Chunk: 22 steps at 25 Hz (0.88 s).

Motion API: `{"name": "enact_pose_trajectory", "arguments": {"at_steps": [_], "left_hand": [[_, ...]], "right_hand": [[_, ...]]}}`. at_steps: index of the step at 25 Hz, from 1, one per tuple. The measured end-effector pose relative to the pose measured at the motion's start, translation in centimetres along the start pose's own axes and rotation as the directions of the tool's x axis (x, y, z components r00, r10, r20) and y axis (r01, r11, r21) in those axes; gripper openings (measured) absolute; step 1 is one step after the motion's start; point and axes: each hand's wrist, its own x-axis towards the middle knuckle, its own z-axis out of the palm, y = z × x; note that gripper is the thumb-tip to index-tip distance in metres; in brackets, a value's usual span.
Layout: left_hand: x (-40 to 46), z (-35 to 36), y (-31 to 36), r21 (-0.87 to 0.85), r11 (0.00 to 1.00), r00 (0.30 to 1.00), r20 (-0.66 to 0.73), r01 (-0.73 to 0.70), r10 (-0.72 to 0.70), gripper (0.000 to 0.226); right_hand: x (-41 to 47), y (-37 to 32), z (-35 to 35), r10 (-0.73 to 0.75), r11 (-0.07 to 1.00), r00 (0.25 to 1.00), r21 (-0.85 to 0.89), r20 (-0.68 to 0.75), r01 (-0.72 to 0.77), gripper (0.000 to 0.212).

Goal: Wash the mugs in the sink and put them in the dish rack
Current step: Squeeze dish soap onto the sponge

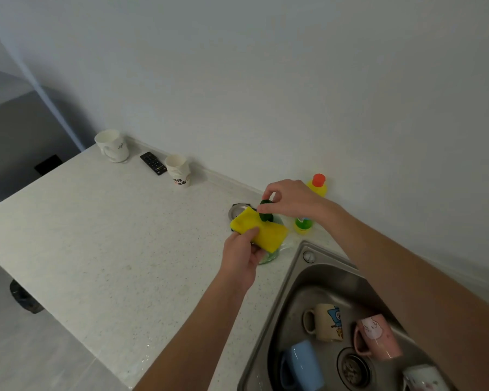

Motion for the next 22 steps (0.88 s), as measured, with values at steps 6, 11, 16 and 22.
{"name": "enact_pose_trajectory", "arguments": {"at_steps": [6,11,16,22], "left_hand": [[0.2,0.3,-0.1,-0.086,0.996,0.998,0.046,-0.029,0.033,0.022],[0.0,0.4,-0.1,-0.140,0.990,0.997,0.057,-0.035,0.044,0.026],[-0.3,0.4,0.0,-0.152,0.987,0.996,0.065,-0.043,0.053,0.030],[-0.6,0.2,-0.3,-0.166,0.985,0.995,0.088,-0.039,0.054,0.028]], "right_hand": [[0.0,1.7,1.4,-0.050,0.924,0.996,0.382,0.069,0.020,0.023],[0.2,2.0,1.9,-0.036,0.903,0.999,0.429,0.032,0.019,0.015],[0.0,2.1,2.2,-0.023,0.894,1.000,0.447,0.013,0.015,0.015],[0.2,2.1,2.3,0.023,0.892,0.999,0.451,0.024,-0.031,0.007]]}}
